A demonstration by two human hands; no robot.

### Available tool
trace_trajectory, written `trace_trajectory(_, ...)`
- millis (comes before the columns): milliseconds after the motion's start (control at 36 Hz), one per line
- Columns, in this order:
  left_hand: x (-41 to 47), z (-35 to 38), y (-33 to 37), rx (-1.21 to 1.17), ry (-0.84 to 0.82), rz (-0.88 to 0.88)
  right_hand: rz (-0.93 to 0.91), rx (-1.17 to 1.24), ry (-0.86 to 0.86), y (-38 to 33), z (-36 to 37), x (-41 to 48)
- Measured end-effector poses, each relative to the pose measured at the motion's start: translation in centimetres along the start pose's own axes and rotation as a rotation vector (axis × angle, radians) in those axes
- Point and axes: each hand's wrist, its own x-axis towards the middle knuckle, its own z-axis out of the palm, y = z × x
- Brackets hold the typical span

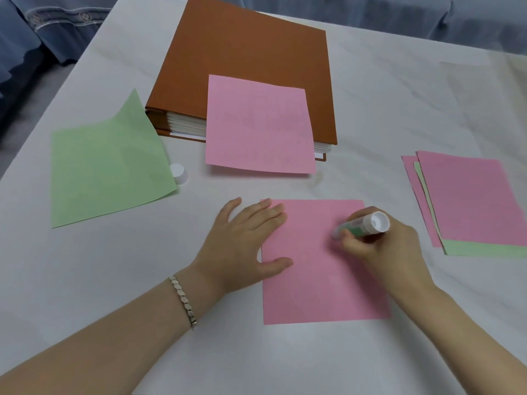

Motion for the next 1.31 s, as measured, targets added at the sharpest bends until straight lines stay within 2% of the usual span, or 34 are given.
trace_trajectory(139, 0.0, 0.1, 0.1, 0.000, -0.005, -0.006, 0.004, 0.103, 0.115, -1.2, -0.4, 0.4)
trace_trajectory(361, 0.0, 0.2, 0.1, -0.019, 0.009, -0.009, -0.077, 0.011, -0.094, -3.6, 3.0, 0.7)
trace_trajectory(556, 0.0, 0.2, 0.1, -0.016, 0.019, -0.009, -0.051, -0.004, -0.105, -2.8, 2.9, 0.9)
trace_trajectory(889, 0.0, 0.2, 0.0, -0.016, -0.015, -0.004, -0.001, -0.106, 0.038, 0.0, -0.7, 1.8)
trace_trajectory(1000, 0.0, 0.2, 0.0, -0.022, -0.010, -0.006, -0.050, -0.030, 0.109, -1.5, -1.0, 1.9)
trace_trajectory(1222, 0.1, 0.1, 0.1, -0.025, -0.047, -0.032, -0.133, -0.079, -0.082, -3.6, 3.3, 1.7)
trace_trajectory(1306, 0.1, 0.0, 0.1, -0.029, -0.056, -0.035, -0.116, -0.086, -0.088, -3.5, 3.5, 1.7)
